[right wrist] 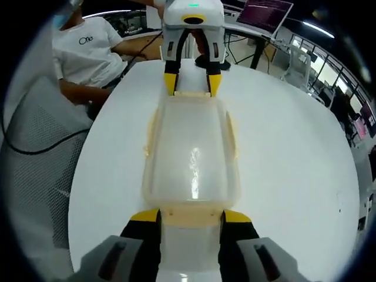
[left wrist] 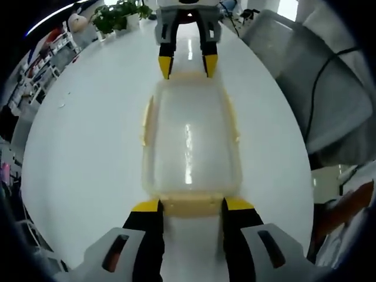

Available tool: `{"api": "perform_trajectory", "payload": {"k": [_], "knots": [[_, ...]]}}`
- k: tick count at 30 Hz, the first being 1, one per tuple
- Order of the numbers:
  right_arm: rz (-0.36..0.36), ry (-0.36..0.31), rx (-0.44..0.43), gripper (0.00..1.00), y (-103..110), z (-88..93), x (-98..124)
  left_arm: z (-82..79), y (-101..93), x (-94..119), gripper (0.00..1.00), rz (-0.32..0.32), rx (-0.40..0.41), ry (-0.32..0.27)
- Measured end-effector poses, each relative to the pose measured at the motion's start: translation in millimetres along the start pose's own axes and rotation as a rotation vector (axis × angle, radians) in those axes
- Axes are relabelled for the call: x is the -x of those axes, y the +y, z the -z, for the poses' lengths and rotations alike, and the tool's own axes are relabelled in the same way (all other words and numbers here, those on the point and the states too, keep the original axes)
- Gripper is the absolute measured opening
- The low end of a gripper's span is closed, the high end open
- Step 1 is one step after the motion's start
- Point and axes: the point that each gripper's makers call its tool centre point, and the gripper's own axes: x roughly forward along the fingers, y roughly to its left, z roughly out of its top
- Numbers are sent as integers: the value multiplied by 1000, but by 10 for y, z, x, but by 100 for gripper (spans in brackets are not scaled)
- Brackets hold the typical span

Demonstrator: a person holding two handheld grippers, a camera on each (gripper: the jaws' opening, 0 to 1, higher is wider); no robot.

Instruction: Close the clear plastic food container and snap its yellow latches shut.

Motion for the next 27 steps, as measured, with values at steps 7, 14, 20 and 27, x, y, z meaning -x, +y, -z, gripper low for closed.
{"api": "perform_trajectory", "payload": {"k": [7,14,20,27], "knots": [[-9,-40,-2,36,85,-115,168,-26,-88,144,37,-7,25,8],[-20,-54,10,36,140,-155,400,-171,-175,291,37,-6,46,11],[-28,-53,6,36,206,-96,563,-363,-221,363,37,1,63,12],[-43,-69,-11,36,294,-2,825,-626,-284,456,37,15,69,1]]}}
